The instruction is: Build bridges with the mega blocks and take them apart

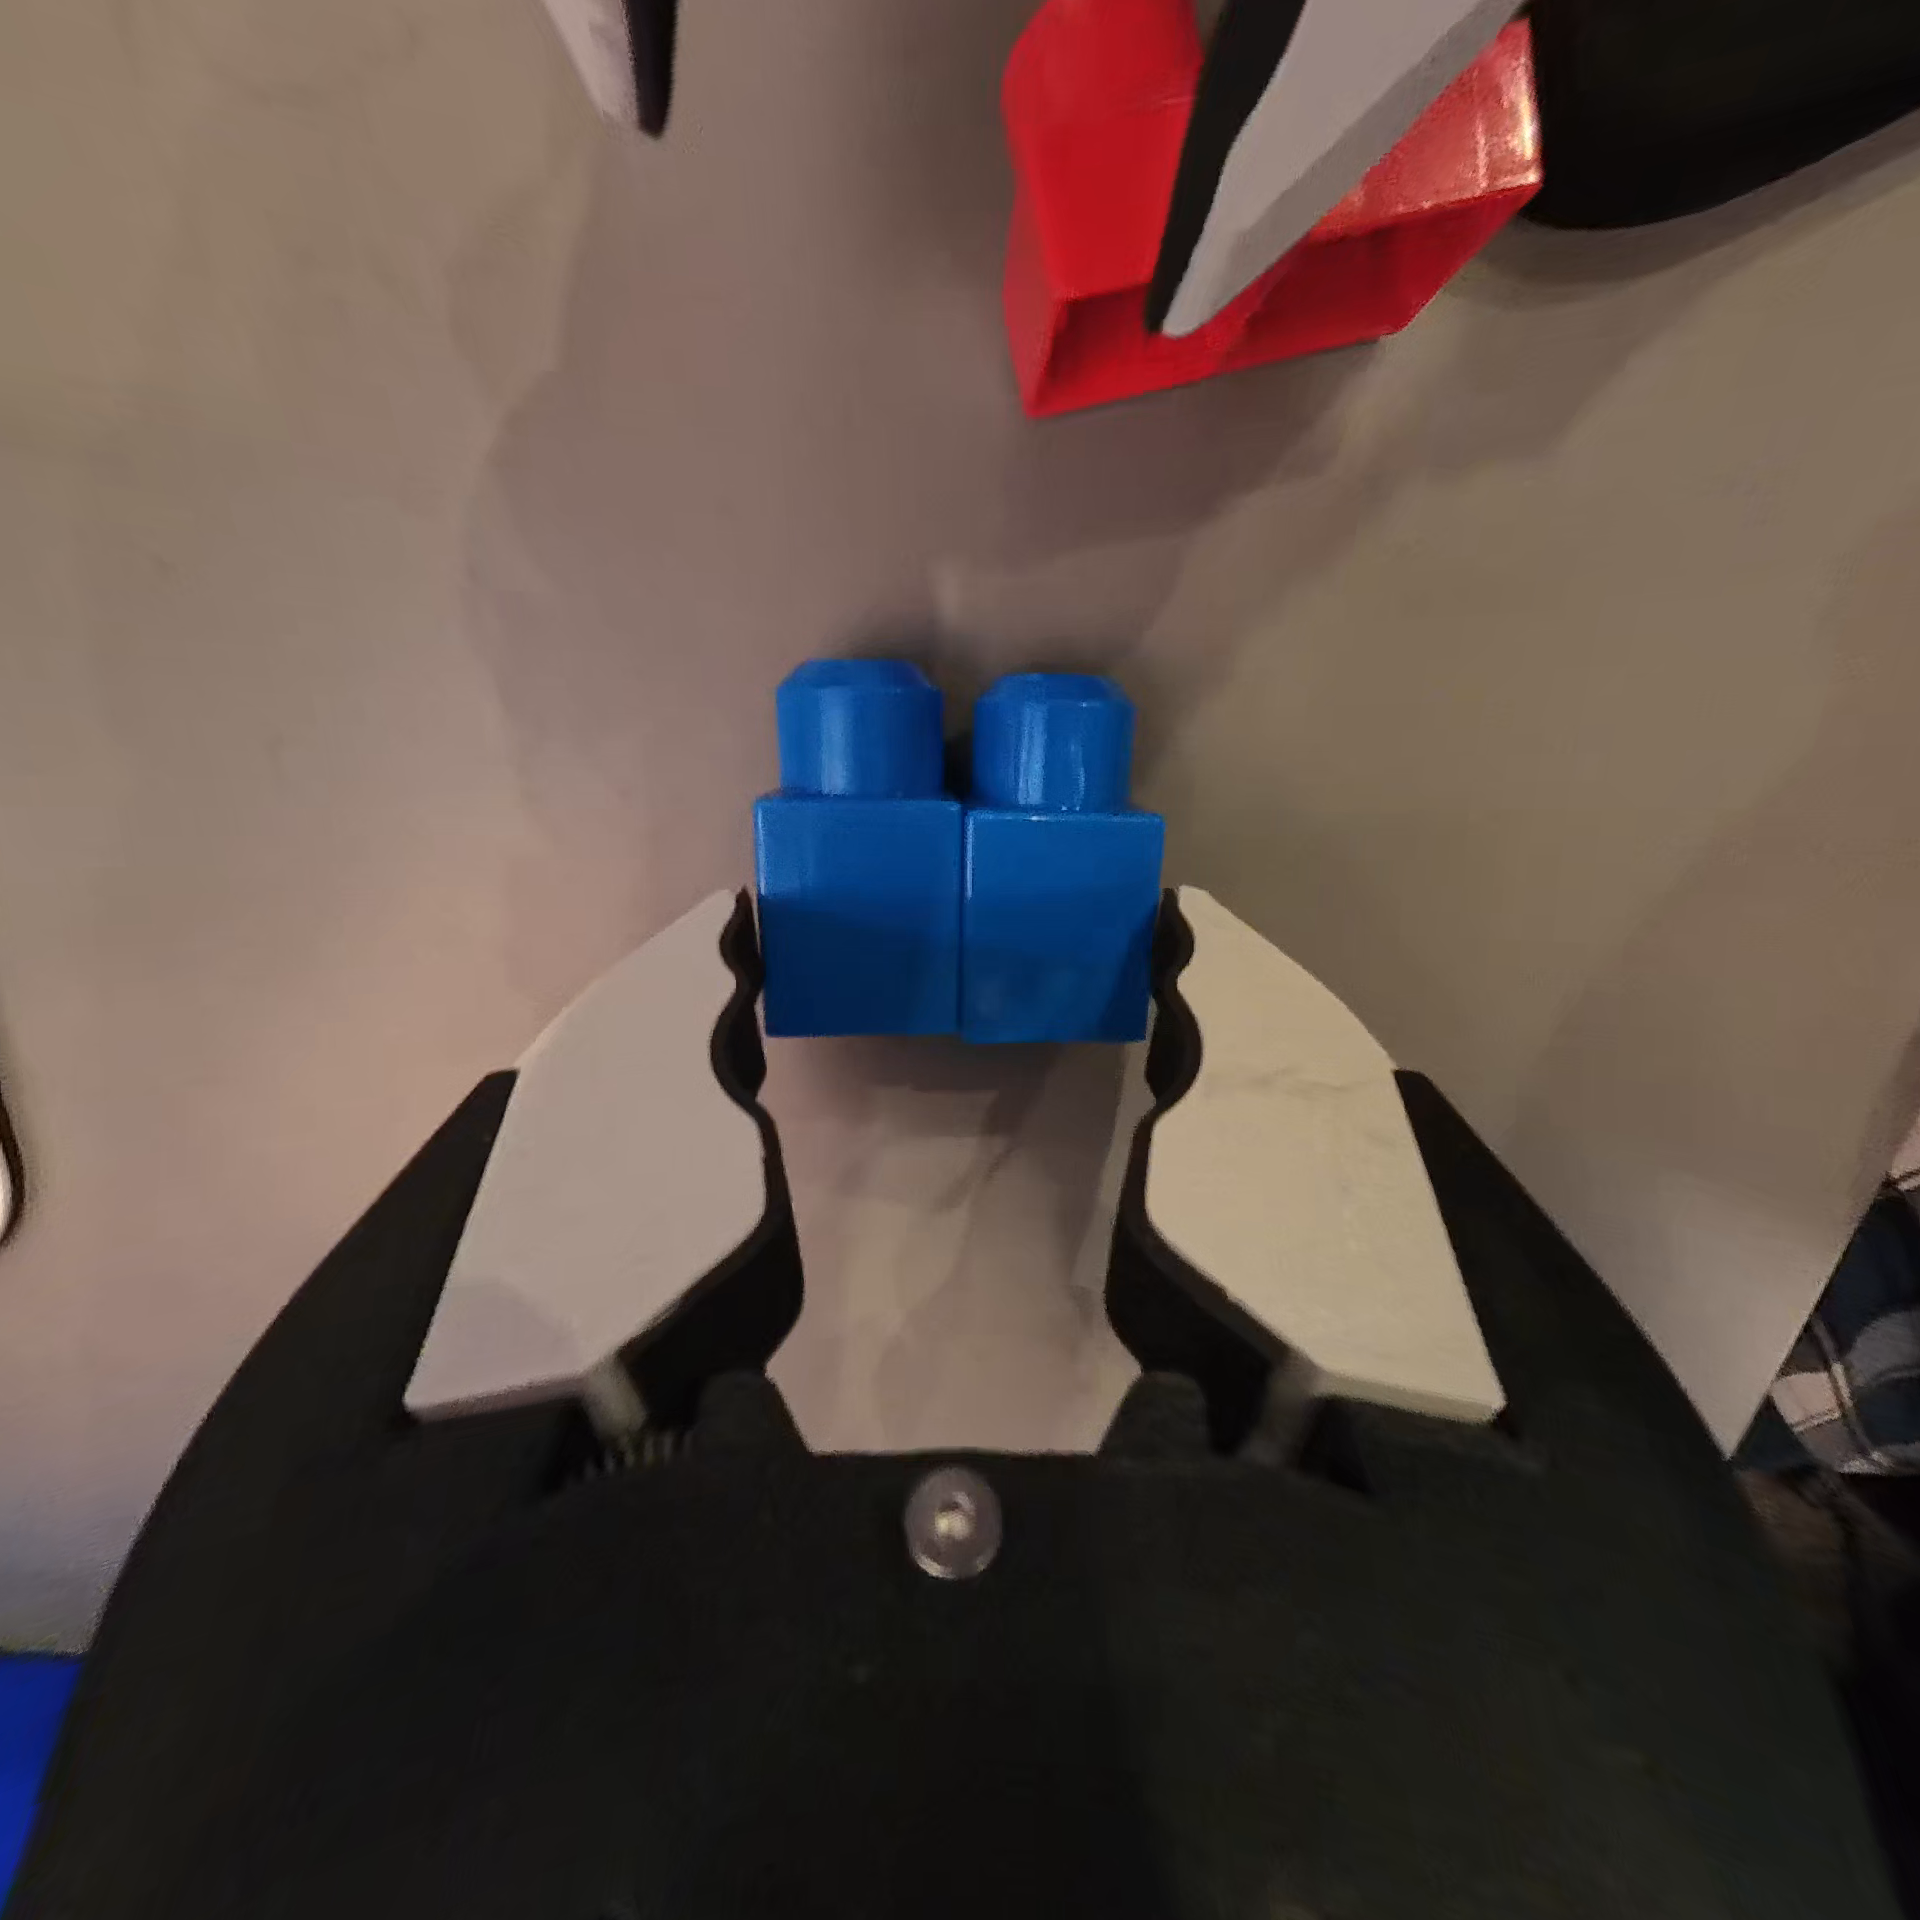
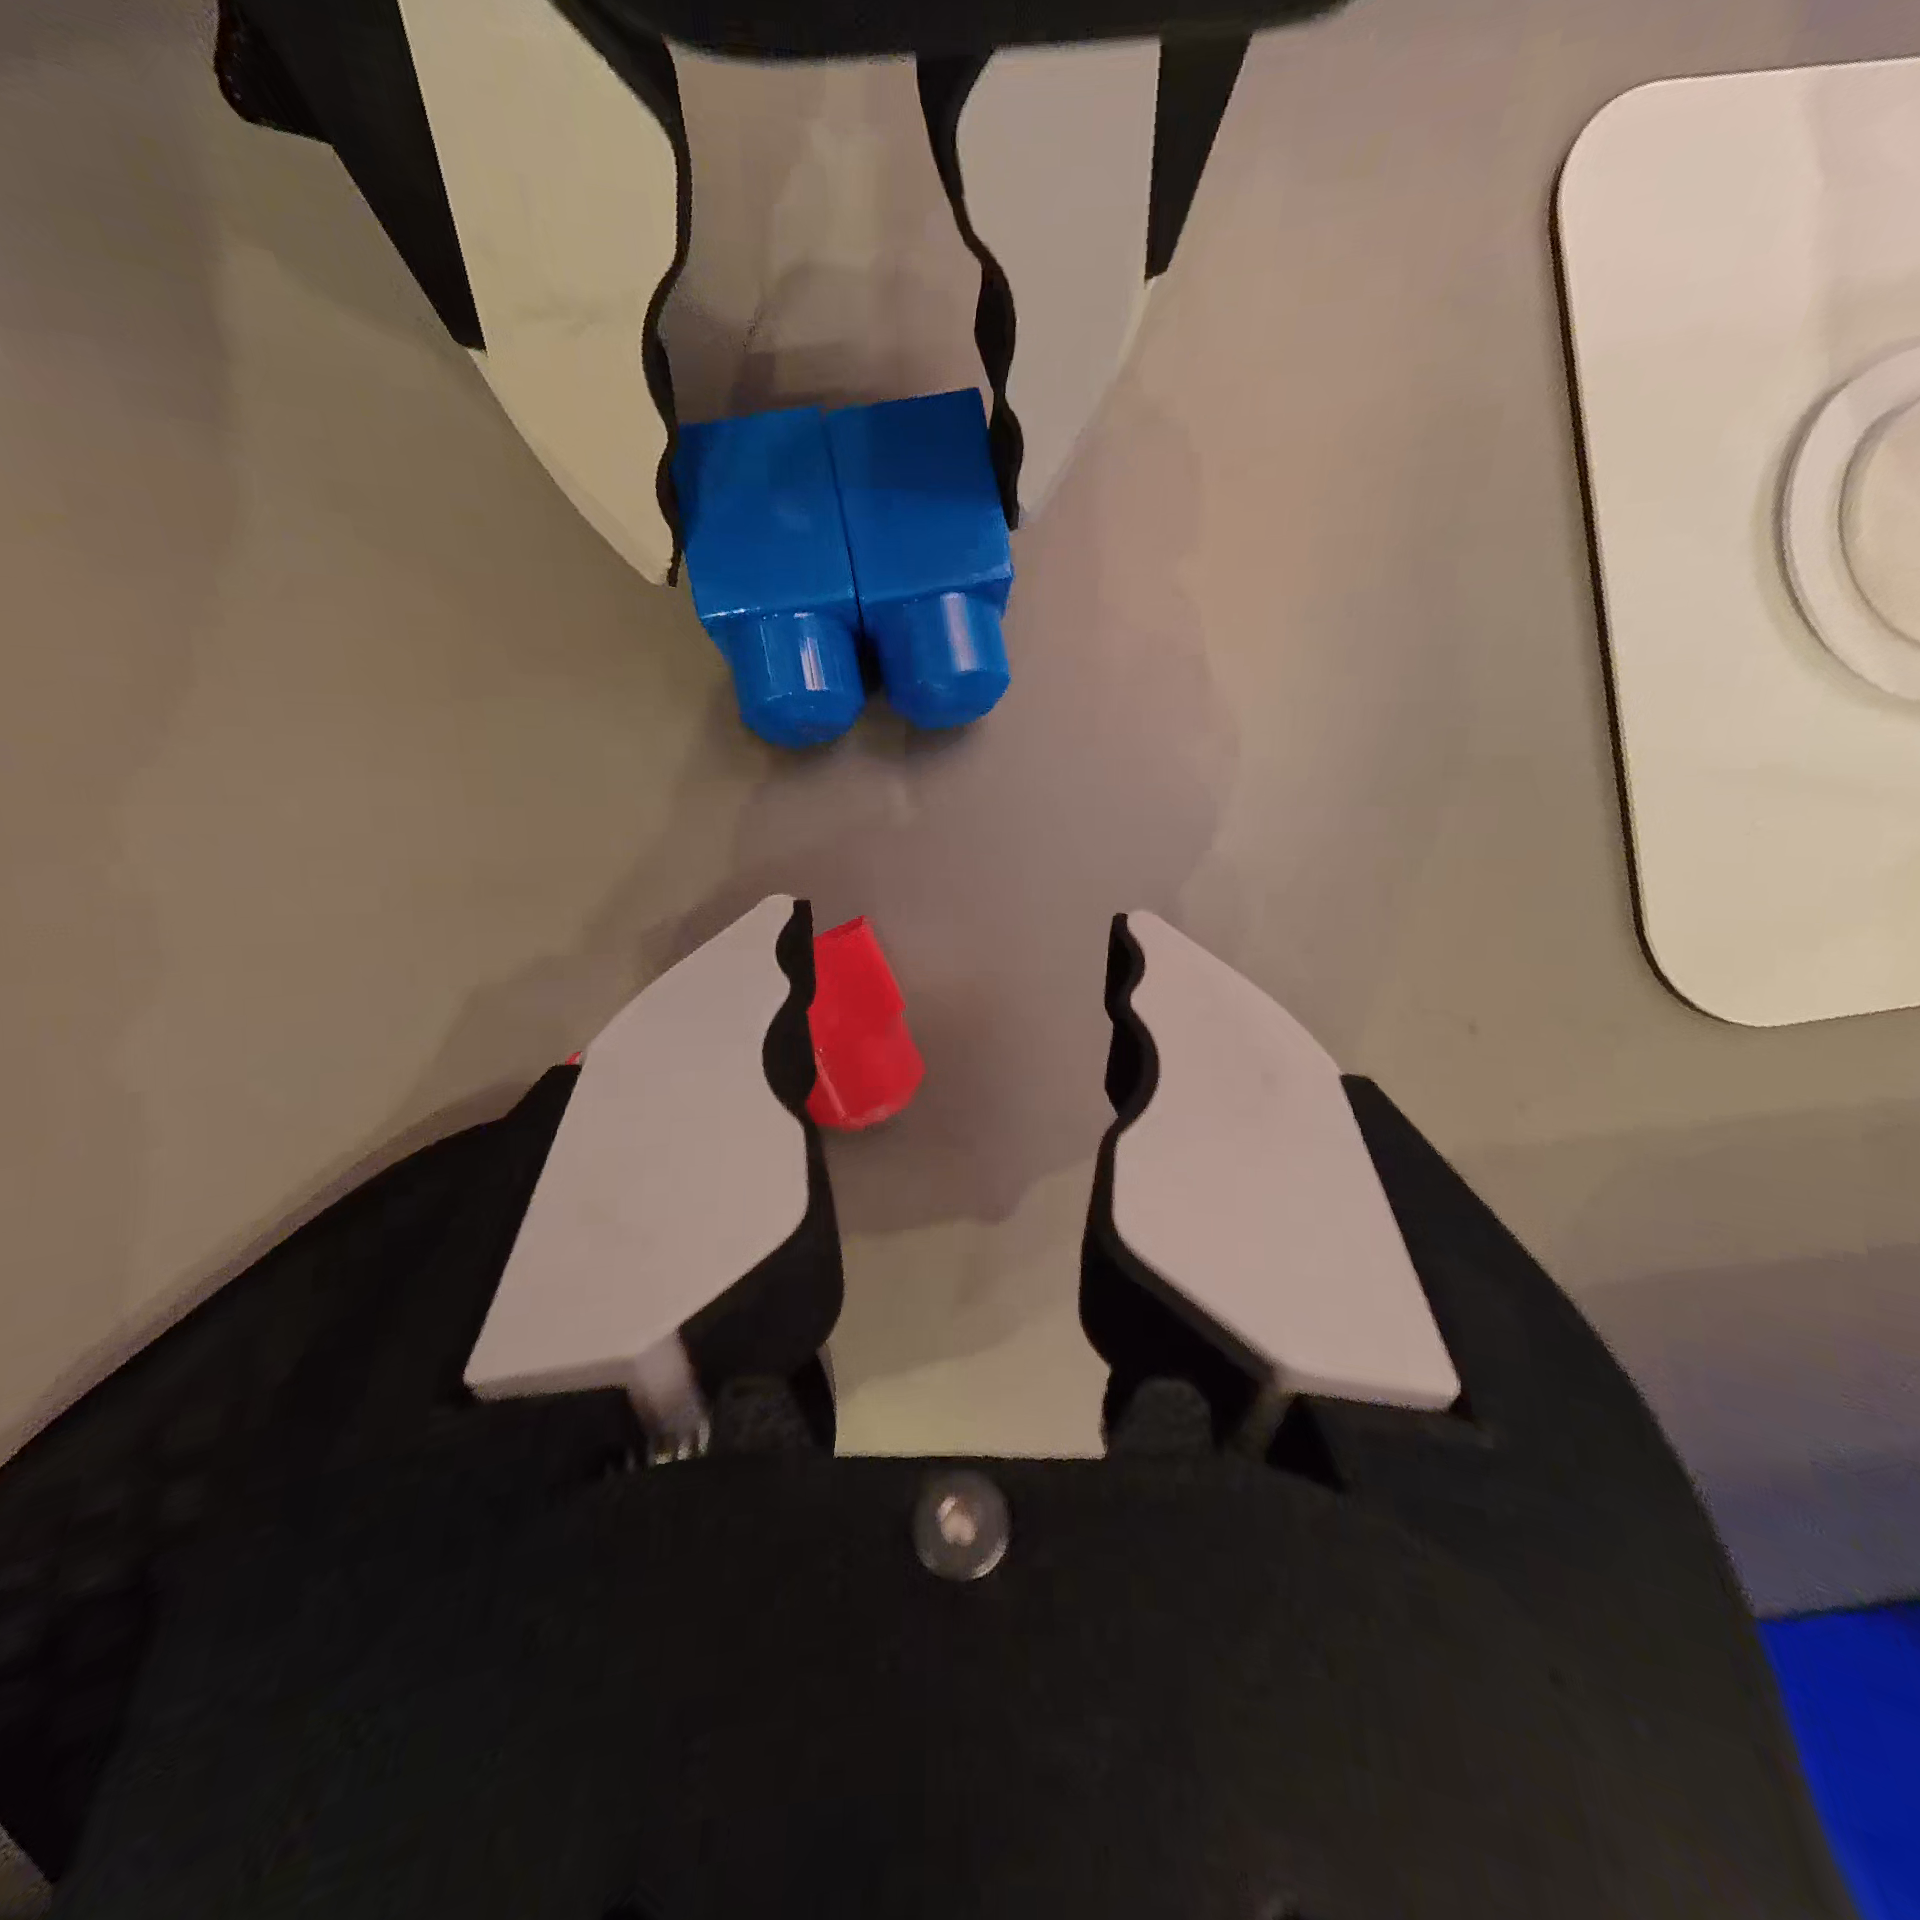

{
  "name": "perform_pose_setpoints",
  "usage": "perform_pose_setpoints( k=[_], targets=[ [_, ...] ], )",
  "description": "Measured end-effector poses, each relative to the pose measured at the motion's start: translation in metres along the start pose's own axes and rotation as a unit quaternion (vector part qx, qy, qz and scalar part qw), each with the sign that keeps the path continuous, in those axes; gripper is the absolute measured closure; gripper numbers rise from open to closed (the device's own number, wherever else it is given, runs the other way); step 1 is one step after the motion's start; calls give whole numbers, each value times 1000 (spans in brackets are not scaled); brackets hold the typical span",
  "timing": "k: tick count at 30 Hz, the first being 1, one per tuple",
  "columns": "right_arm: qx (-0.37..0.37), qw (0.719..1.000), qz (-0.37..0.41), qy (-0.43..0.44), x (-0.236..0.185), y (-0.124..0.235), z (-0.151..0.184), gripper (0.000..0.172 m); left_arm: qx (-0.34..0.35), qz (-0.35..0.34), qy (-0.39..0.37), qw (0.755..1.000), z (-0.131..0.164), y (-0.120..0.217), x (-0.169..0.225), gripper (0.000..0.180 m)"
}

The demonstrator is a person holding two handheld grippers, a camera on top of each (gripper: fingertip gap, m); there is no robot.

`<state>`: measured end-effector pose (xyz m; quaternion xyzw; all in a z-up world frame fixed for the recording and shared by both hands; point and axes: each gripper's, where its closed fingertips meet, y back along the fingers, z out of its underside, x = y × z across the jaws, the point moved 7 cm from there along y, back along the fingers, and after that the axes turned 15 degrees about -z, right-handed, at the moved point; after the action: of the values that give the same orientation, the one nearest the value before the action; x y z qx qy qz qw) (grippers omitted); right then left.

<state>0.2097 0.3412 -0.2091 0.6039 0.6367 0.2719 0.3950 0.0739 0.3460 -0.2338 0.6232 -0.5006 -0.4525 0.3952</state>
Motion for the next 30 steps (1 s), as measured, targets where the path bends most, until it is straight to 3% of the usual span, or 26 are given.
perform_pose_setpoints(
  k=[6,10,13,19,30],
  targets=[
    [16,1000,3,-23,1,10,6,117,27,-15,-10,999,0,0,-1,109],
    [32,998,4,-54,-5,19,11,114,73,-37,22,996,6,8,-6,112],
    [51,996,-11,-78,-15,24,15,114,86,-8,46,995,14,7,-7,112],
    [62,994,-4,-88,-22,26,21,116,51,9,3,999,9,2,-3,100],
    [71,993,-5,-91,-20,23,26,118,22,0,-36,999,4,-10,7,107]
  ],
)
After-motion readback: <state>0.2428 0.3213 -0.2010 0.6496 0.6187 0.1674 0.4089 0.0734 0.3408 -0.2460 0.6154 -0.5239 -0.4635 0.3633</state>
